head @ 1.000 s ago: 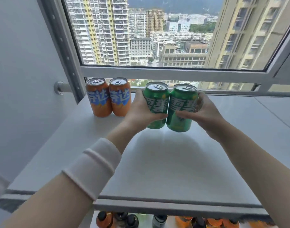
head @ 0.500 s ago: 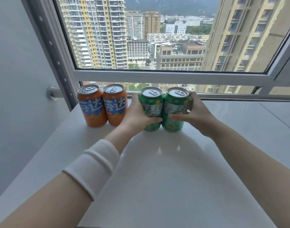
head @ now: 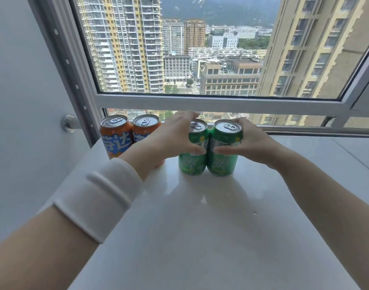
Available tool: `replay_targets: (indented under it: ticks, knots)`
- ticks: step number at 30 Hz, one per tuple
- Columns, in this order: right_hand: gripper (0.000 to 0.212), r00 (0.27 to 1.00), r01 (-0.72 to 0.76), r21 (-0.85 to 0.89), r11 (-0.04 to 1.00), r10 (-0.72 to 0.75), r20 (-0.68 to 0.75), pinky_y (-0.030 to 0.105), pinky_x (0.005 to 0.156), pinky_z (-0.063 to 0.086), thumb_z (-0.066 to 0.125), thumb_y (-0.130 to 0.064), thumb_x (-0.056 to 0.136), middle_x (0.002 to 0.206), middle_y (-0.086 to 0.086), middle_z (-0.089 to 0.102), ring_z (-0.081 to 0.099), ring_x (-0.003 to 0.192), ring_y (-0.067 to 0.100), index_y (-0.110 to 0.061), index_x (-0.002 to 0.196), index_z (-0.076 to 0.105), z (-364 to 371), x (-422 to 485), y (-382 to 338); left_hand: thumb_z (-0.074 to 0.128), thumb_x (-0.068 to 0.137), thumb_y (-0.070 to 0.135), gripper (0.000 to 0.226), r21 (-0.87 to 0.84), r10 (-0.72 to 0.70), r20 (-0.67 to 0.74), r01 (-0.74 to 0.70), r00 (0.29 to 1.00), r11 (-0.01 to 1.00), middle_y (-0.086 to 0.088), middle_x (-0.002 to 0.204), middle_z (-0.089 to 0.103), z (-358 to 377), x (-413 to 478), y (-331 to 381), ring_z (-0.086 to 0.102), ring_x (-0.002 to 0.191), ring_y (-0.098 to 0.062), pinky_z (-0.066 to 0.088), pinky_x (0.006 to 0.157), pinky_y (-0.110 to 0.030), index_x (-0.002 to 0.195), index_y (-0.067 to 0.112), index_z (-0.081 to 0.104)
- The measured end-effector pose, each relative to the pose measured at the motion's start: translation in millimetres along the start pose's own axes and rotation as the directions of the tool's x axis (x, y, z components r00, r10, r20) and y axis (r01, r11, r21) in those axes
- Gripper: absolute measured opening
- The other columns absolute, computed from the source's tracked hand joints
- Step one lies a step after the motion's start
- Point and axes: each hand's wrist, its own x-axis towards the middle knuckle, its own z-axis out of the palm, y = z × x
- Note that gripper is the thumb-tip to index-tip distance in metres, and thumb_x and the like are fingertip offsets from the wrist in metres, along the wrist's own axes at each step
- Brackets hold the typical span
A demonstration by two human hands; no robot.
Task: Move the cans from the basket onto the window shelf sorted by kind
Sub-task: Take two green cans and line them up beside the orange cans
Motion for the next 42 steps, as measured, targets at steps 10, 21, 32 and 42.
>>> replay_targets:
  ticks: [10,21,32,42]
  knots:
    - [0.075,0.998,-0.019,0.047,0.999,0.021,-0.06,0.037,0.087,0.052,0.089,-0.024,0.054,0.103,0.0,0.06,0.058,0.102,0.02,-0.022,0.115,0.046,6,16,-8,0.081,0.063,0.042,0.078,0.119,0.016,-0.014,-0.014,1.0,0.993,-0.005,0.126,0.054,-16,18,-7,0.048,0.115,-0.019,0.039,0.094,-0.028,0.127,0.011,0.048]
    - [0.072,0.999,-0.011,0.073,0.997,0.014,-0.034,0.031,0.083,0.051,0.087,-0.018,0.057,0.095,-0.006,0.057,0.058,0.095,0.017,-0.02,0.116,0.045,16,22,-20,0.08,0.061,0.049,0.059,0.266,-0.061,0.016,0.054,0.998,0.962,-0.012,0.103,0.062,-28,18,-6,0.055,0.091,-0.023,0.047,0.08,-0.035,0.096,0.008,0.055]
    - [0.072,1.0,-0.013,0.132,0.991,0.012,0.008,0.031,0.084,0.05,0.085,-0.014,0.06,0.099,-0.005,0.057,0.058,0.102,0.02,-0.02,0.119,0.044,20,26,-21,0.079,0.063,0.048,0.075,0.251,-0.089,0.046,0.075,0.995,0.965,-0.008,0.12,0.052,-30,17,-11,0.046,0.11,-0.022,0.037,0.081,-0.028,0.118,0.008,0.048]
    - [0.082,0.998,-0.061,0.082,0.995,0.063,-0.023,0.029,0.083,0.043,0.083,-0.017,0.064,0.114,-0.004,0.046,0.047,0.104,0.013,-0.016,0.131,0.038,32,9,7,0.077,0.067,0.044,0.088,0.335,-0.02,0.157,-0.035,0.987,0.942,-0.006,0.142,0.038,-35,12,-17,0.029,0.132,-0.022,0.026,0.106,-0.034,0.136,0.015,0.032]
